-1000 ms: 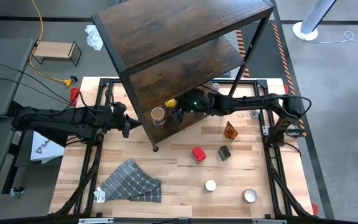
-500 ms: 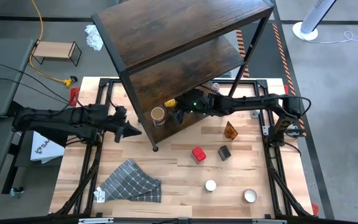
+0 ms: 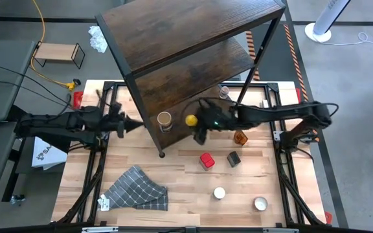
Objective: Shelf spices
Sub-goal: Remove the yellow seasoning bottle from the shelf
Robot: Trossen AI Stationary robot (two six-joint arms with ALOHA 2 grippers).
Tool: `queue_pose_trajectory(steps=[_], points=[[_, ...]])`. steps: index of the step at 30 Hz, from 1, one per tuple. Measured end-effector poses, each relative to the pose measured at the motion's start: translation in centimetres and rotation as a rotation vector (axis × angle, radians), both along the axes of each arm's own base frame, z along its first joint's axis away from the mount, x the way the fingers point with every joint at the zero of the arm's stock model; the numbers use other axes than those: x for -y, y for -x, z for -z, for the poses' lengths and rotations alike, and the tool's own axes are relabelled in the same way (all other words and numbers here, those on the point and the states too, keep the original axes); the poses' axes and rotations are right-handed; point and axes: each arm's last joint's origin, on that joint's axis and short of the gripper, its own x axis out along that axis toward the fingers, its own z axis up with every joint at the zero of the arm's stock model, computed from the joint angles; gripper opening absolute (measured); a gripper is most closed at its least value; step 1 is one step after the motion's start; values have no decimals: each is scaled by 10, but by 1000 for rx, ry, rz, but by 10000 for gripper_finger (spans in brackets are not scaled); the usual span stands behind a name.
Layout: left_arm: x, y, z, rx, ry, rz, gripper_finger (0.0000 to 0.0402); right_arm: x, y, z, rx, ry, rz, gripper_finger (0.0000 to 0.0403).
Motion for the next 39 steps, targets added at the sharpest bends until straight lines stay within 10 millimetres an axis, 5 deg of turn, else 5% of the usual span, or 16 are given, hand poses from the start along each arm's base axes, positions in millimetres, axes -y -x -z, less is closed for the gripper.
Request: queue_pose_trajectory(steps=[8, 15, 20, 26, 39], points=[[3, 13, 1, -27, -123, 32, 0, -59, 41, -14, 15, -90, 208, 202], [3, 5, 17, -151, -189, 53, 0, -77, 33, 7, 33, -113, 352, 202], [9, -6, 25, -72, -69, 220, 0, -79, 19, 11, 89, -146, 322, 202], [8, -13, 49, -215, -118, 203, 0, -72, 6, 17, 70, -11, 266, 202], [38, 0, 17, -211, 70, 435, 0, -163, 33, 13, 85, -116, -84, 202]])
